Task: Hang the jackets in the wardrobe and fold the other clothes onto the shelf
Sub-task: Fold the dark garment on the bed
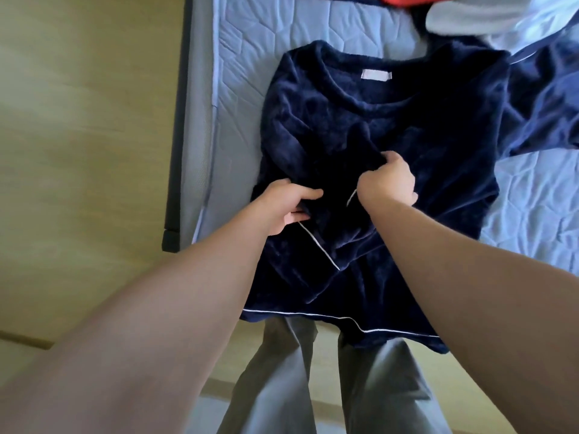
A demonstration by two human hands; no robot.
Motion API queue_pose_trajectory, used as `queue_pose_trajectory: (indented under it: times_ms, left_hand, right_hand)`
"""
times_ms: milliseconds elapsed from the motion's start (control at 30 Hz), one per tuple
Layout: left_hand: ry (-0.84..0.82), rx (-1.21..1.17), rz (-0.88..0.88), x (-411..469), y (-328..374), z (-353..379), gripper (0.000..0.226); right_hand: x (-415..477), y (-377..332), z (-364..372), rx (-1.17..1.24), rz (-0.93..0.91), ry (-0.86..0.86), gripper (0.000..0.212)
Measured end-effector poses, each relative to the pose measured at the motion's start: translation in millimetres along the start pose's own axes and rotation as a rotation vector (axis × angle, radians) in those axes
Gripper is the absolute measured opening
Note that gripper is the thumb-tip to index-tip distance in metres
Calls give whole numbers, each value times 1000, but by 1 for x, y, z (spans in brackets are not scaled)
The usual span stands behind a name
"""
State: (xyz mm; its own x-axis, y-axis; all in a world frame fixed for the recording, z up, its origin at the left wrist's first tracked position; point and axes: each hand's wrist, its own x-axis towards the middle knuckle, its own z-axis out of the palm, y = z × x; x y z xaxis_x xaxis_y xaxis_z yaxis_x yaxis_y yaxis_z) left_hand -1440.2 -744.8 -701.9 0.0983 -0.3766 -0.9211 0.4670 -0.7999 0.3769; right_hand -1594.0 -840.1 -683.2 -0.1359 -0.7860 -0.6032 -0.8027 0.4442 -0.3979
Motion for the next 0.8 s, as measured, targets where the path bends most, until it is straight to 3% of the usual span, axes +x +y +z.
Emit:
queue_pose_trajectory:
  times_ms: [67, 133, 267, 367, 467, 533, 633, 700, 800]
  left_hand:
    - [-35, -123, -36, -2, 1, 10, 31]
    - [-3, -246, -41, -4, 5, 19, 28]
    - [105, -532, 6, -3, 16, 19, 34]
    - [183, -649, 59, -1, 23, 4, 43]
    - [292, -628, 72, 0, 30, -12, 37]
    - [371, -580, 53, 1, 31, -21, 32]
    - [416, -592, 30, 5, 25, -27, 33]
    - [433, -676, 19, 8, 19, -29, 40]
    - [451, -718, 34, 13, 14, -32, 38]
  right_hand:
    - [4, 20, -16, -127, -71, 73, 53]
    - [5, 47, -31, -296, -259, 74, 40]
    - [4, 91, -51, -1021, -682, -323, 23]
    - [8, 98, -56, -1150, -760, -450, 28]
    - [10, 83, -54, -1306, -803, -565, 21]
    - [7, 63, -50, -1312, -694, -636, 14]
    - [7, 51, -40, -937, -532, -458, 6]
    - [6, 55, -33, -718, -437, -278, 26]
    - [3, 59, -29, -594, -211, -364, 55]
